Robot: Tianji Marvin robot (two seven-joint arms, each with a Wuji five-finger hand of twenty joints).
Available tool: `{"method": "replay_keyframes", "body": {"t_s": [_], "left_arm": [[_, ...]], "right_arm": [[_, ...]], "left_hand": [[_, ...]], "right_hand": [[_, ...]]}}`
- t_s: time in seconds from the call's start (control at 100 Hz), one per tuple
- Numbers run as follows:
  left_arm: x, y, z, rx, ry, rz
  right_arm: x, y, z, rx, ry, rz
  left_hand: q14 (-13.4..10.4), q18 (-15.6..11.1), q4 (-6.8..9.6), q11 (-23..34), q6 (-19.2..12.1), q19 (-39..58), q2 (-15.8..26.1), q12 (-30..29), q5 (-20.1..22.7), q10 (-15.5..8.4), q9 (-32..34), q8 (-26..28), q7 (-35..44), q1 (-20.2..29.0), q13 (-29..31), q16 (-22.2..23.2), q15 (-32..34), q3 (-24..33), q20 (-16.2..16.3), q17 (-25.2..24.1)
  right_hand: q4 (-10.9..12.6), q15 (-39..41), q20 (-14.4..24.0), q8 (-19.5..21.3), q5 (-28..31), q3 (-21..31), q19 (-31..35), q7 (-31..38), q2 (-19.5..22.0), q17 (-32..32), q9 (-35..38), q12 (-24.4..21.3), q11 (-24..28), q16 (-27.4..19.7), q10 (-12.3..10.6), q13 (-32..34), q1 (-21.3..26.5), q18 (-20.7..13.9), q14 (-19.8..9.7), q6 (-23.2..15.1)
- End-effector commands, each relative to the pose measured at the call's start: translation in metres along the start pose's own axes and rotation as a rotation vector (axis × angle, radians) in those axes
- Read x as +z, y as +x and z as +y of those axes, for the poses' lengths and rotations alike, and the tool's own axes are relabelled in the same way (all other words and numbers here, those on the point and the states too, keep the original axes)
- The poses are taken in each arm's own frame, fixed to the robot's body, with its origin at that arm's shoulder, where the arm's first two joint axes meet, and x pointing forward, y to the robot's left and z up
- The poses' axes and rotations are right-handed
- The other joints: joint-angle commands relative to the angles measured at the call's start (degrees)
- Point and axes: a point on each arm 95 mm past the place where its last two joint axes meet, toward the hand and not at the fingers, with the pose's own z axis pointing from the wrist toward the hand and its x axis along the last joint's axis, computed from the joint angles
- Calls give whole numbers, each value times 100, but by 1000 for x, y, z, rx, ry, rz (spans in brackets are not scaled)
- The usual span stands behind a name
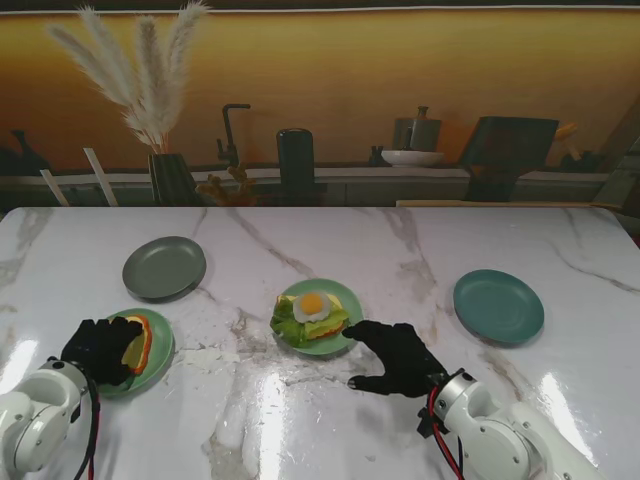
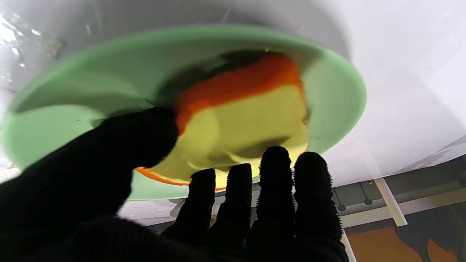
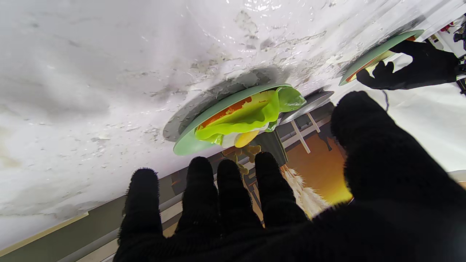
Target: Prepare sandwich (Bread, lettuce, and egg)
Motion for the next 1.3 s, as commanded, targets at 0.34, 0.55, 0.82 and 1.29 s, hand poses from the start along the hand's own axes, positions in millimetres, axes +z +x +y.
{"method": "replay_keyframes", "body": {"t_s": [0.34, 0.55, 0.82, 1.29], "left_arm": [[0, 9, 46, 8, -94, 23], [-1, 7, 38, -5, -27, 27], [-4, -1, 23, -1, 86, 28], [-16, -14, -16, 21, 288, 25]], "right_arm": [[2, 3, -4, 17, 7, -4], [2, 3, -4, 21, 11, -7], [2, 3, -4, 19, 11, -3], [4, 3, -4, 17, 10, 2]], "left_hand": [[-320, -180, -718, 1879, -393, 588, -616, 1377, 165, -779, 1076, 1052, 1969, 1441, 1069, 561, 722, 807, 411, 969], [-242, -70, -1480, 1746, -450, 617, -425, 1419, 186, -793, 1432, 1054, 2402, 1772, 1379, 419, 542, 1027, -104, 1117], [-247, -50, -1750, 1653, -515, 661, -142, 1512, 295, -802, 1708, 1041, 2571, 1889, 1501, 325, 563, 750, -127, 1218], [-232, -63, -1896, 1484, -581, 656, 137, 1582, 439, -795, 1903, 1045, 2692, 2126, 1593, 285, 587, 364, 75, 1323]], "right_hand": [[-152, -1, 186, 6, 103, -44, -188, 38, 14, -119, 8, 13, 13, 52, -39, -175, 37, 96, -122, -59], [-153, 5, 219, 3, 122, -65, -201, 46, 87, -112, 13, 11, 9, 53, -31, -177, 41, 87, -116, -69], [-153, 7, 229, 1, 167, -100, -239, 70, 138, -109, 24, 8, 0, 53, -35, -179, 61, 75, -121, -89], [-150, 18, 258, -4, 246, -156, -255, 122, 195, -100, 34, 6, -8, 53, -40, -181, 120, 62, -127, -127]]}}
